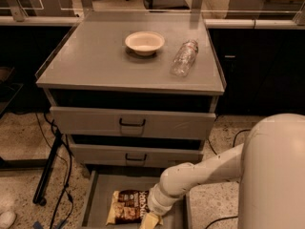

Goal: Pick brown chip bag from bottom drawer and place on counter

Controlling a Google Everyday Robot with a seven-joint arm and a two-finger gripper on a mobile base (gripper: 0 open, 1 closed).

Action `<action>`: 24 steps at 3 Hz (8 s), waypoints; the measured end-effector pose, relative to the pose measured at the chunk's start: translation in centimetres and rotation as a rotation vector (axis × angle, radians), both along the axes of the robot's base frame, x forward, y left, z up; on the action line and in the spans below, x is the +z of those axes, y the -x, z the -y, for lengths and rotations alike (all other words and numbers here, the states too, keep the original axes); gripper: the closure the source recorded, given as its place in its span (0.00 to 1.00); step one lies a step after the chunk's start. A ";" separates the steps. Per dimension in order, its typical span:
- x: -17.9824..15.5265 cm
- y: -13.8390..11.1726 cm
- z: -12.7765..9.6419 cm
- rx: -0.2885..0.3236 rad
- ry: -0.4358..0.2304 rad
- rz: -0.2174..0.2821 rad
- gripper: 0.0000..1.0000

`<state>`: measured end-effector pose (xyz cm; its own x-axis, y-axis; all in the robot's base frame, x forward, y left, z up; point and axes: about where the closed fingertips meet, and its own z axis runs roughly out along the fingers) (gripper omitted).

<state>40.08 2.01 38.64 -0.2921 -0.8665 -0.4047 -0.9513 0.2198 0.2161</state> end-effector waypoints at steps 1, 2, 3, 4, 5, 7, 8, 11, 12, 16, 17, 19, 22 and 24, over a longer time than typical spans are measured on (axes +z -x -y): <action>-3.7 -1.6 -0.5 -0.044 0.000 0.003 0.00; -9.7 -4.5 -1.9 -0.072 -0.021 0.018 0.00; -10.2 -4.8 -2.0 -0.076 -0.025 0.016 0.00; -10.7 -4.7 -2.4 -0.082 -0.042 0.011 0.00; -13.1 -6.8 -5.0 -0.061 -0.088 0.038 0.00; -16.8 -8.7 -7.3 -0.030 -0.095 0.066 0.00; -18.2 -9.7 -7.2 -0.039 -0.080 0.060 0.00; -24.3 -11.3 -6.6 -0.040 -0.001 0.034 0.00; -27.2 -11.3 -5.3 -0.035 0.017 0.035 0.00; -28.0 -11.4 -5.2 -0.033 0.020 0.030 0.70; -27.4 -11.4 -5.2 -0.033 0.020 0.030 0.95; -24.4 -10.4 -4.3 -0.071 0.045 0.031 1.00; -14.9 -7.6 -1.1 -0.153 0.073 0.105 1.00; -8.9 -6.7 0.2 -0.198 0.124 0.171 1.00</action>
Offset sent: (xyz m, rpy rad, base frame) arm 0.0595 0.0184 -0.1121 0.0097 -0.0437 -0.0964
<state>46.81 1.81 29.73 -0.3972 -0.8455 -0.3569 -0.9075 0.4197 0.0158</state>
